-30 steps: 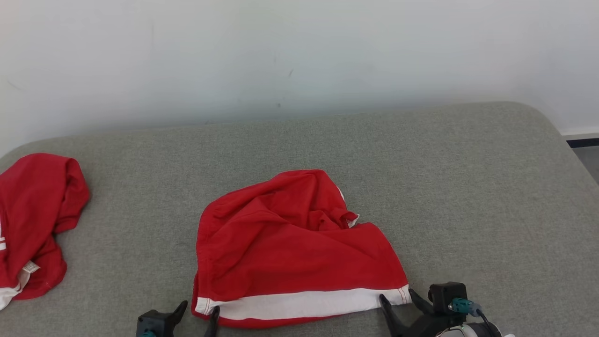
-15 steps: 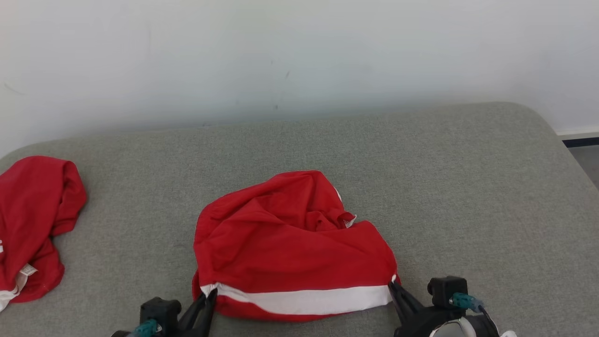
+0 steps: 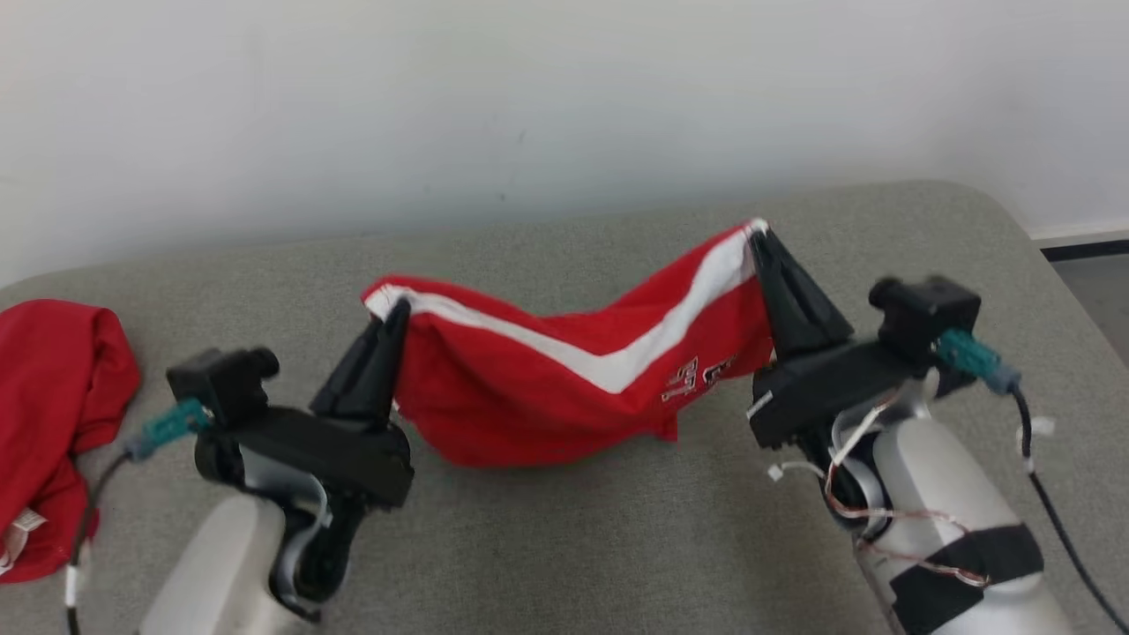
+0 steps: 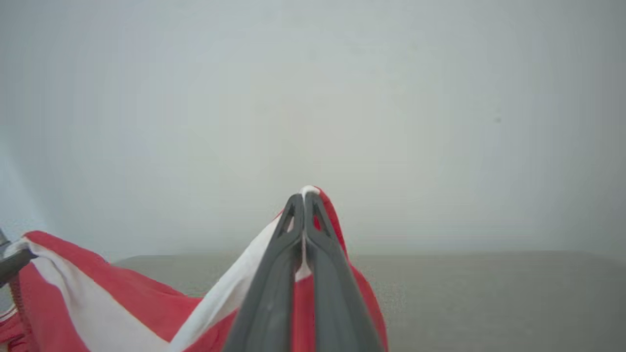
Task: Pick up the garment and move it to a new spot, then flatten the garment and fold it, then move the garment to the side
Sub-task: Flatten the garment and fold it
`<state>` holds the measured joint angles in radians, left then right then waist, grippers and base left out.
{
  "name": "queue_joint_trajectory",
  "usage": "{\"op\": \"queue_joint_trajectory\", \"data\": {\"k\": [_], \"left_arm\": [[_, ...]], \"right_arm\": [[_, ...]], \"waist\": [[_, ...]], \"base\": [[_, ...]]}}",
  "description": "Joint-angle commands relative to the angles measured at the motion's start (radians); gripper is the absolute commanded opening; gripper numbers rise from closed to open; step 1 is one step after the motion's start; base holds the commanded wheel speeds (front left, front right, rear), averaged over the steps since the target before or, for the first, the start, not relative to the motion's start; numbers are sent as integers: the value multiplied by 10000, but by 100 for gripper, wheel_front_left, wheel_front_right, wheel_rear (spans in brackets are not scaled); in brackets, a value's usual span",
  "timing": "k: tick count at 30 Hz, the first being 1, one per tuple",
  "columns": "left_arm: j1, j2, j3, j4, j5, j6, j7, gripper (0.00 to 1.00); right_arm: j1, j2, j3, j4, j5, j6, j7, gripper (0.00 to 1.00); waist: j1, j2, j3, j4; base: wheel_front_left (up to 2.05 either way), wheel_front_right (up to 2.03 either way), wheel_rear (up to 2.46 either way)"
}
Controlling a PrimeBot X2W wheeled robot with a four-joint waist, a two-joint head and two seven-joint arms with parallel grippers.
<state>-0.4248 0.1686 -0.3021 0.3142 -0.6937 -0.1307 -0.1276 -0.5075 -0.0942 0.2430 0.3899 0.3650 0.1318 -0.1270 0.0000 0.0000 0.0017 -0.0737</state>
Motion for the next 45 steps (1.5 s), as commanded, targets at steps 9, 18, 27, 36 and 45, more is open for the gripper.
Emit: {"op": "queue_joint_trajectory", "data": {"k": [9, 18, 27, 36, 45], "left_arm": [[-3072, 650, 756, 83, -1212, 171, 1373, 0], [-6470, 1197, 1645, 477, -1250, 746, 1568, 0], [-8988, 829, 2320, 1129, -1368, 440, -532, 0], [-7702, 367, 1747, 1569, -1799, -7, -1264, 0], [-4792, 557, 499, -28, -2862, 6, -1376, 0]], "right_arm": [[-3998, -520, 1338, -222, 1530, -24, 1848, 0], [-8588, 73, 90, 2474, 2135, -24, 525, 0], [-11352, 44, -1683, 3698, 1741, -27, -1376, 0], [-10359, -143, -342, 3281, 1314, -24, -1389, 0], [-7600, -1904, 2841, 1716, 2599, -24, -702, 0]], "waist": [[0, 0, 2202, -1077], [0, 0, 5204, -1706], [0, 0, 6068, -1344], [0, 0, 6165, -1043], [0, 0, 4819, -587]], "base": [[0, 0, 0], [0, 0, 0], [0, 0, 0], [0, 0, 0], [0, 0, 0]]}}
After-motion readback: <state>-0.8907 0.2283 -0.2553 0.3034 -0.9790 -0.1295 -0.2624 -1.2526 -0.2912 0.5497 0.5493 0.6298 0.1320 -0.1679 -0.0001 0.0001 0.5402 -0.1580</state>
